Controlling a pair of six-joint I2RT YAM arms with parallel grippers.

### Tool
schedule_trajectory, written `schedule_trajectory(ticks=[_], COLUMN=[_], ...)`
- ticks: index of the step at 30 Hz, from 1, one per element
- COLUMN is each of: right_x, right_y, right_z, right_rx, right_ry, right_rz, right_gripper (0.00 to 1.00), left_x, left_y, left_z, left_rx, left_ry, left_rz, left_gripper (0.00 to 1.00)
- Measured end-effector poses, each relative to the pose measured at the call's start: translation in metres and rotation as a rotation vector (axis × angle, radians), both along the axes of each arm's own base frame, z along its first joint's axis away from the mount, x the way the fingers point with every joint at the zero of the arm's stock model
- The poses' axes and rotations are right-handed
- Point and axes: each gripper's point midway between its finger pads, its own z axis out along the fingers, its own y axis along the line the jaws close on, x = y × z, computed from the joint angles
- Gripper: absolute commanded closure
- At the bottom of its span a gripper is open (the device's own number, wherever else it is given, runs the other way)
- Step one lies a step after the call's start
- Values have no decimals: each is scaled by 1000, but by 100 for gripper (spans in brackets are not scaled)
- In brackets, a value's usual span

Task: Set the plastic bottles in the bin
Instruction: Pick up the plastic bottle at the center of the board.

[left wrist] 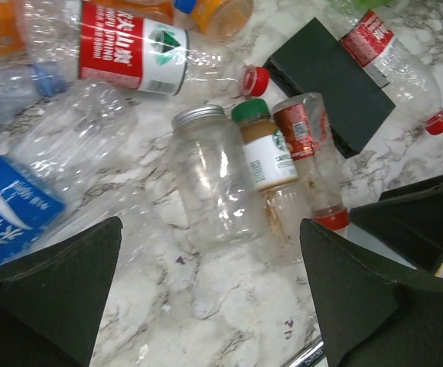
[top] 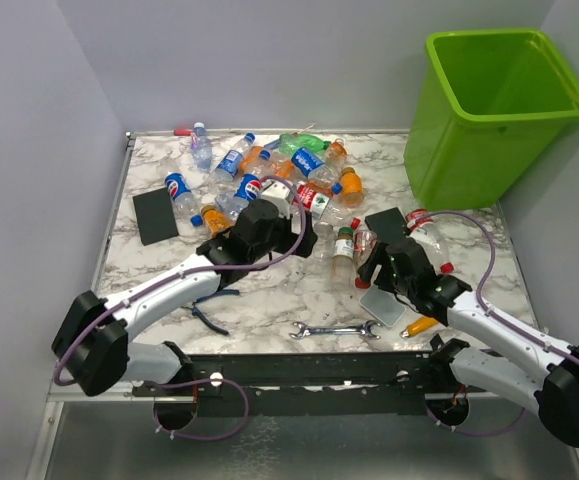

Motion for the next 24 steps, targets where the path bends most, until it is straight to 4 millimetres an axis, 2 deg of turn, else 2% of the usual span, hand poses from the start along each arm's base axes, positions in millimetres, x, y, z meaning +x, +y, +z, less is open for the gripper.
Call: schedule_trajectory(ticks=[3, 6, 10, 14, 17, 24], right_x=[0, 1, -1, -4, -7, -11], right_y=[1, 5, 9, 14, 15, 15], right_z=[-2, 5, 23, 37, 44, 61], right_rx=[9, 33, 79, 105, 117, 129], right_ry=[5, -14, -64, -91, -107, -140], right_rz=[-2, 7, 38, 77, 100, 125], right_gripper=[23, 22, 21, 21, 21, 20], left_x=[6, 10, 12, 6, 4, 8], left_y=[-24, -42, -60, -60, -62, -76], left_z=[-5, -26, -67, -105, -115, -124], left_rx=[-24, -23, 9, 64, 92, 138], left_ry=[42, 115, 239, 338, 367, 374], left_rz=[-51, -88, -112, -102, -101, -109], left_gripper=[3, 3, 3, 3, 6, 19])
